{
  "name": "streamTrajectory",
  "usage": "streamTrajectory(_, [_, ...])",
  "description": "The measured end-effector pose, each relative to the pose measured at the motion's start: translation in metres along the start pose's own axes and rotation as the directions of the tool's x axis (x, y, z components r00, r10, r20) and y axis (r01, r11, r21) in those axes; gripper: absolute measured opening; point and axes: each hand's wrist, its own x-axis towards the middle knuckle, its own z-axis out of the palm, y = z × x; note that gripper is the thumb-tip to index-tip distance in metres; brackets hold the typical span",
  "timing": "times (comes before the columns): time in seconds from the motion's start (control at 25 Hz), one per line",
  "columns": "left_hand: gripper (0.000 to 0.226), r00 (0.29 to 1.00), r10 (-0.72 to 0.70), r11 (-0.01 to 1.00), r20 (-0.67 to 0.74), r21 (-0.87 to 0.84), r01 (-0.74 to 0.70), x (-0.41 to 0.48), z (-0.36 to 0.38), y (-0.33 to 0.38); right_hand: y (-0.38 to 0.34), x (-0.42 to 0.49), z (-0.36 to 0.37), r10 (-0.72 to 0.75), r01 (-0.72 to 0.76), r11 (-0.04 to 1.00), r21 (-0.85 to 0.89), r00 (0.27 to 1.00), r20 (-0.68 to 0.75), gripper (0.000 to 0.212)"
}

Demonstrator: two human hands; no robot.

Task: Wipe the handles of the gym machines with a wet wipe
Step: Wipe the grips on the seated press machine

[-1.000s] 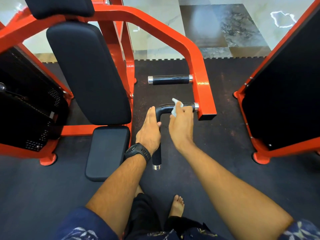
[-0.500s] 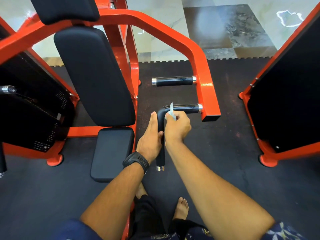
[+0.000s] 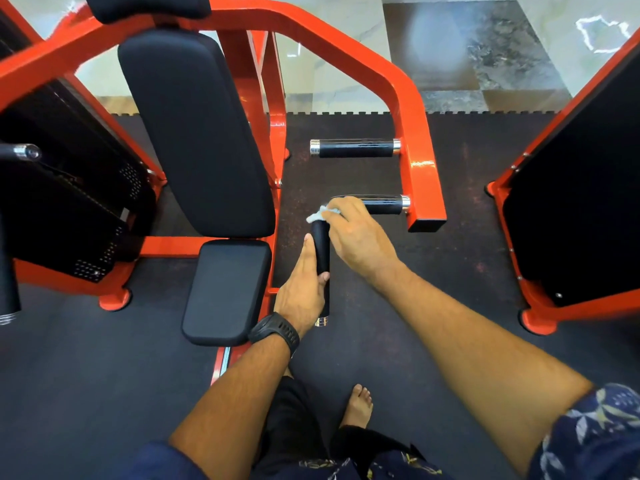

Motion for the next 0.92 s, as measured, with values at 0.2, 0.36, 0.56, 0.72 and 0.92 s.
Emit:
streamTrajectory(0.2, [0.076,0.999,0.04,0.997,-0.017,-0.065,-0.041,-0.004,0.003,0.001,0.003,0.015,-0.004,-0.378,0.442,0.889,-0.118,0.856,0.354,0.006])
streamTrajectory(0.36, [0.076,1.0,0.01,0.999,0.015,-0.032,-0.01,-0.008,0.007,-0.003,0.013,0.041,-0.02,-0.107,0.177,0.963,-0.202,0.943,0.316,0.022])
streamTrajectory(0.56, [0.075,1.0,-0.012,0.998,-0.005,-0.061,0.011,-0.012,0.01,-0.001,0.016,0.054,-0.03,-0.035,0.146,0.97,-0.196,0.876,0.481,0.025])
streamTrajectory(0.72, [0.075,1.0,-0.008,0.998,-0.006,-0.069,0.007,-0.013,0.011,-0.005,0.007,0.04,-0.029,-0.157,0.289,0.928,-0.236,0.876,0.456,0.024])
streamTrajectory(0.92, [0.079,1.0,-0.016,0.999,0.021,-0.05,0.017,-0.018,0.012,-0.005,0.003,0.002,-0.014,-0.146,0.18,0.982,-0.065,0.924,0.355,0.036])
